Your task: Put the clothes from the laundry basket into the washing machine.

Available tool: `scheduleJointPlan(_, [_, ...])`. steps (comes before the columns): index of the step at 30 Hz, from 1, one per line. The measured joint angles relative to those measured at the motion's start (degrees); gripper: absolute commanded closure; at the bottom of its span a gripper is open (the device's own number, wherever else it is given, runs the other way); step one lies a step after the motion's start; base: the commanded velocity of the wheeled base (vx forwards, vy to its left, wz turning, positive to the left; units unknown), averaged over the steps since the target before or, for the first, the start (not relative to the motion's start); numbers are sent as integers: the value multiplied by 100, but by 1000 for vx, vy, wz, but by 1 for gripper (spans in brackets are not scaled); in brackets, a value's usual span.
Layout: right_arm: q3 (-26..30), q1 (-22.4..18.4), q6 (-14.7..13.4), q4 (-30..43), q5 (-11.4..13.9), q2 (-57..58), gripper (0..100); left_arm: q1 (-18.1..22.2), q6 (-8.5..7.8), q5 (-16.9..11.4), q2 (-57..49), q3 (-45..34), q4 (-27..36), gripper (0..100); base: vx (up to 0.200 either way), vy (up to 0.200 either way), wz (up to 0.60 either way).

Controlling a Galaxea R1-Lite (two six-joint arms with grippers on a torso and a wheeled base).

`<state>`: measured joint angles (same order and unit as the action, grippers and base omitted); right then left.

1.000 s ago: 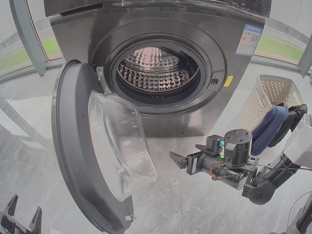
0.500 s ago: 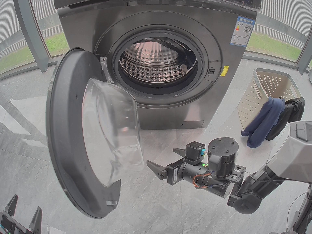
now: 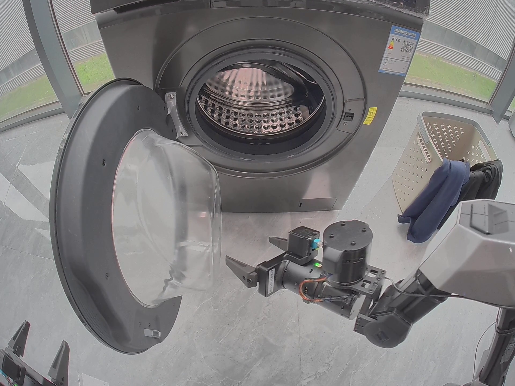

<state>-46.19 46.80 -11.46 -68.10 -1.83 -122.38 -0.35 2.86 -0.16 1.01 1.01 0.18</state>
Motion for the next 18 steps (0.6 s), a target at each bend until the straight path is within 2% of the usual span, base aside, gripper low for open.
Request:
scheduleJointPlan(2, [-282, 41, 9, 90, -2, -193, 0, 0, 0, 0, 2, 0, 0, 0, 0, 0, 0])
scheduleJointPlan(11, [-922, 344, 11, 238, 0, -529, 0, -2, 0, -2, 0, 0, -2, 0, 0, 0, 0])
scheduleJointPlan(18, [-1329, 347, 5, 657, 2, -579, 0, -2, 0, -2, 2, 0, 0, 0, 0, 0, 0])
